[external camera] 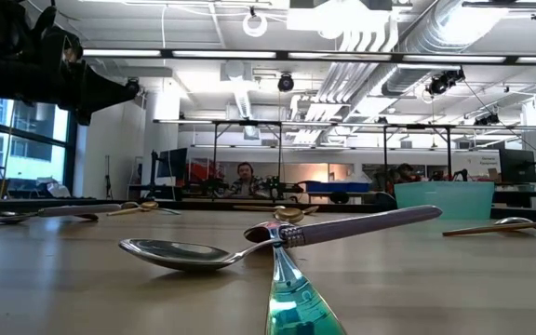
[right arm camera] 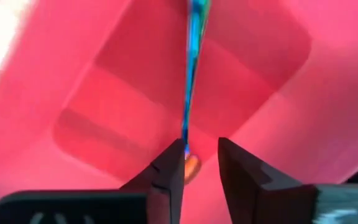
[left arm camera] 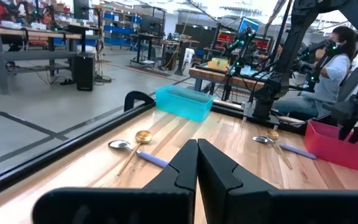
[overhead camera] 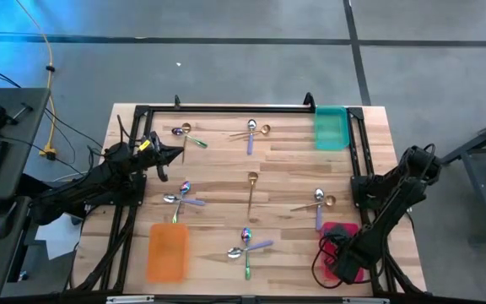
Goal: Sort silverware by color (type)
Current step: Put the purple spoon into the orange bin
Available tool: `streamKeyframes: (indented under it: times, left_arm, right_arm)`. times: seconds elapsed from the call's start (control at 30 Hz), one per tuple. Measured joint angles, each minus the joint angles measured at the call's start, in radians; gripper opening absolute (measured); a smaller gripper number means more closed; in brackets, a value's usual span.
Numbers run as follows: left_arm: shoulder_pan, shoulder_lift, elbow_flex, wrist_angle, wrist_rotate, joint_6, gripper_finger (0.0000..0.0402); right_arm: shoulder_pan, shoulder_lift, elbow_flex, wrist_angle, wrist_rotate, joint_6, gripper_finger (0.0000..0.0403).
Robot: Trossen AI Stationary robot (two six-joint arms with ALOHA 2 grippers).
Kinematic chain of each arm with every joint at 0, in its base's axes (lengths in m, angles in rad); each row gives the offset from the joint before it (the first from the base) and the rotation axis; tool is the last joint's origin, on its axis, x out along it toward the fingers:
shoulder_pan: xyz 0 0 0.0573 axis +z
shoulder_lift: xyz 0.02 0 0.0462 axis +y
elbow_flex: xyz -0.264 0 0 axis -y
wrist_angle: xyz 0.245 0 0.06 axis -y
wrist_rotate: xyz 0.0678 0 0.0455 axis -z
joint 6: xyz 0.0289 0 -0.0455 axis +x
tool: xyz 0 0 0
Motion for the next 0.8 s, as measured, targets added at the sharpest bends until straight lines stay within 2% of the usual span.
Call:
streamKeyframes:
  times: [0.17, 0.3, 0.53, 0.7, 0.8]
  left_arm:
    - [0.0, 0.0, 0.0, 0.003, 0.007, 0.013, 0.0]
    - [-0.001, 0.018, 0.0, 0.002, 0.058, -0.008, 0.0]
    - [-0.049, 0.089, 0.006, 0.002, 0.142, -0.012, 0.0]
    - [-0.127, 0.18, 0.052, -0.003, 0.145, -0.012, 0.0001]
    - [-0.183, 0.251, 0.088, -0.018, 0.138, -0.011, 0.0006]
  right_arm:
    - [-0.035, -0.001, 0.059, -0.053, 0.034, -0.108, 0.0046]
    - [-0.075, -0.009, 0.087, -0.057, 0.123, -0.234, 0.0006]
    - [-0.166, -0.065, 0.096, -0.012, 0.404, -0.474, 0.0002]
    - [-0.259, -0.086, 0.095, 0.074, 0.539, -0.722, 0.0001]
    - [-0.322, -0.086, 0.092, 0.178, 0.582, -0.908, 0.0]
